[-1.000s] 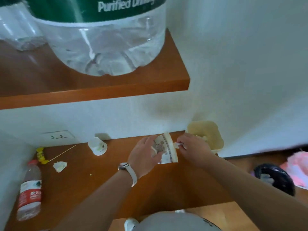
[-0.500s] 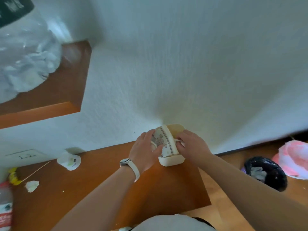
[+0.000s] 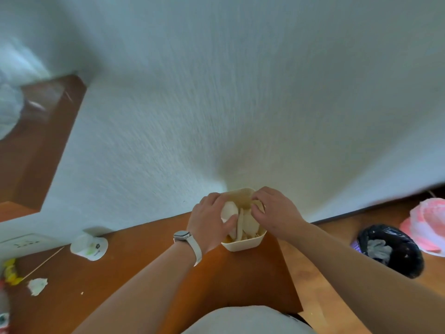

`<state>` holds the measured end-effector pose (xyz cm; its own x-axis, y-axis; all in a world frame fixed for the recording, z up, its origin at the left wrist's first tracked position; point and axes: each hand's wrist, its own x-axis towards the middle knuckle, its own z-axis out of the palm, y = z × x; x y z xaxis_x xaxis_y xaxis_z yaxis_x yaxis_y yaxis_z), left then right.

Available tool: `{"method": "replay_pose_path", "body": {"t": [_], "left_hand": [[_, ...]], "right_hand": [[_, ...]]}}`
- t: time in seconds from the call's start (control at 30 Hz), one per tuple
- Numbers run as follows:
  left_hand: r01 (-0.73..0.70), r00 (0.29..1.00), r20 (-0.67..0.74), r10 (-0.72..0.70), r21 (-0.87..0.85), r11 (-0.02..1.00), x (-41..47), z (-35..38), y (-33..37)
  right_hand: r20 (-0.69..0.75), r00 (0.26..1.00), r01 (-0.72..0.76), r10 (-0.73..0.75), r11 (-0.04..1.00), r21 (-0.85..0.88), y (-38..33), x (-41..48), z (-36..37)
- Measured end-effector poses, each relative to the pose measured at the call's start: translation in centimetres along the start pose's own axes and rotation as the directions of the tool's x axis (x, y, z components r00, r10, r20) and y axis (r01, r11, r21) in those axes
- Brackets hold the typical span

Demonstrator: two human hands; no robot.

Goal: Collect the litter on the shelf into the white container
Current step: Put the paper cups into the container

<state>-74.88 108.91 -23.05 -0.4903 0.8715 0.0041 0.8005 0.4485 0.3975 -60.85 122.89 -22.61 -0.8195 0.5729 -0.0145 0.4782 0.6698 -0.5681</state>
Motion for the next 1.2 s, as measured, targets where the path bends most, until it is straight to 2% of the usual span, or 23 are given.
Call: {"method": "replay_pose_path", "body": {"t": [0.27, 0.47, 0.6, 0.77, 1.03, 1.2], "left_hand": [[-0.038, 0.999, 0.033, 0.037, 0.053, 0.998, -1.9, -0.8, -1.3], [-0.069, 0.998, 0.011, 0.068, 0.155, 0.985, -5.8, -2.8, -3.2], [0.0, 1.0, -0.014, 0.004, 0.238, 0.971, -9.1, -4.1, -6.0], [0.072, 0.997, -0.053, -0.06, 0.265, 0.962, -13.5, -5.6, -10.2], [0.194, 0.978, -0.127, -0.168, 0.236, 0.952, -20.9, -8.2, -18.8], [0.286, 0.957, -0.101, -0.271, 0.204, 0.936, -24.8, -8.8, -25.3]], "right_hand": [[0.094, 0.978, 0.199, -0.185, 0.965, -0.174, -1.1, 0.5, 0.9], [0.168, 0.939, 0.331, -0.301, 0.923, -0.196, -3.9, -0.1, 2.1], [0.239, 0.901, 0.412, -0.362, 0.886, -0.211, -7.1, 0.1, 3.3], [0.297, 0.836, 0.531, -0.461, 0.817, -0.227, -11.3, 0.0, 5.7], [0.402, 0.791, 0.58, -0.461, 0.775, -0.251, -19.6, -0.3, 11.7], [0.435, 0.794, 0.557, -0.424, 0.795, -0.241, -24.7, -0.3, 15.7]]}}
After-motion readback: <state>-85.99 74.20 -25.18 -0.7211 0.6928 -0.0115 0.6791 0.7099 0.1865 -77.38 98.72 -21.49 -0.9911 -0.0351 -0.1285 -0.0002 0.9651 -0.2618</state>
